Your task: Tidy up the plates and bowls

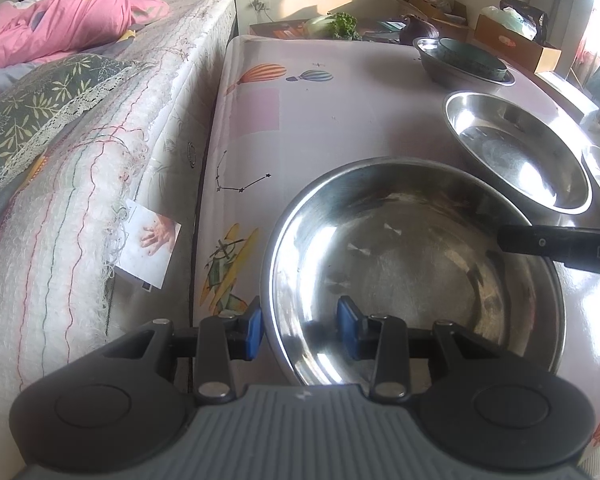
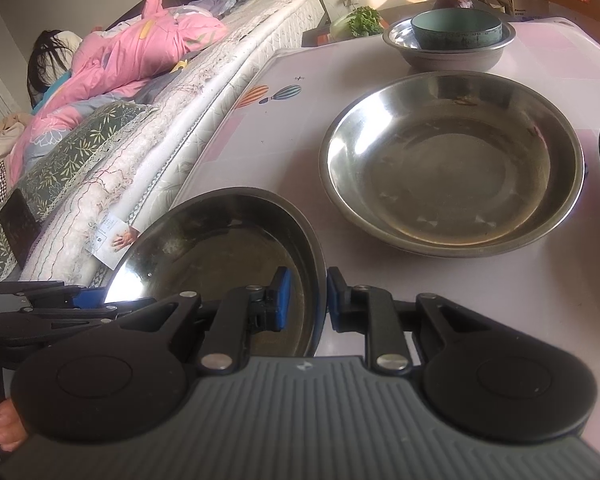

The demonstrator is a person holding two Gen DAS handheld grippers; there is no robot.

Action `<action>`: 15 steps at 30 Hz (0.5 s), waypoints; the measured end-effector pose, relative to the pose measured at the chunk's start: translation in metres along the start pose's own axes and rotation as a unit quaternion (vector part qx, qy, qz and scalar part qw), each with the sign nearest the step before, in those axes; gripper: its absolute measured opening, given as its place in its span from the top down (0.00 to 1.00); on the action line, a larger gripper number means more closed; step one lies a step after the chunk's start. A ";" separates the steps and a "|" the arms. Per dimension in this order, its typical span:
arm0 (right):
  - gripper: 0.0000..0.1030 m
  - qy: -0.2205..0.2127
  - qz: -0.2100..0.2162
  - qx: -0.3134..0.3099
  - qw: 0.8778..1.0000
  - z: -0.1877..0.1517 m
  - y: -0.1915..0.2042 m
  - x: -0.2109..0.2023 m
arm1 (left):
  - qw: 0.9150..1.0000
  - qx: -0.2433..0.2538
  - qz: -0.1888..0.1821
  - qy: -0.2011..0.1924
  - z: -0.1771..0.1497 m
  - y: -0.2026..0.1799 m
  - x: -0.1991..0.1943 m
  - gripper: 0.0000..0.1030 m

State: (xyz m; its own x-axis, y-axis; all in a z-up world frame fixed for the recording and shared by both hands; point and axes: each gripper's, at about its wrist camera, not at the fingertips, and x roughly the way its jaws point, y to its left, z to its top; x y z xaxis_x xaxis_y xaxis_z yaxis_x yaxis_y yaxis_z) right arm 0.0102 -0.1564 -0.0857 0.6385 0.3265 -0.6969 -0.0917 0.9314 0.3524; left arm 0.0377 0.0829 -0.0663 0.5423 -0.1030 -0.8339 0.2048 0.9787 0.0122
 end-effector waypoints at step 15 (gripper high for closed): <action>0.81 0.000 0.000 0.001 1.000 -0.001 0.000 0.001 | 1.000 0.002 0.001 0.000 0.000 -0.002 0.000 0.60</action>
State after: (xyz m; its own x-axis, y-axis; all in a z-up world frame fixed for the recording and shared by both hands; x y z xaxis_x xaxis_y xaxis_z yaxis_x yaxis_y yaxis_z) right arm 0.0101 -0.1558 -0.0866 0.6385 0.3268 -0.6968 -0.0904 0.9309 0.3538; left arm 0.0375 0.0811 -0.0668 0.5431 -0.1021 -0.8334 0.2069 0.9782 0.0151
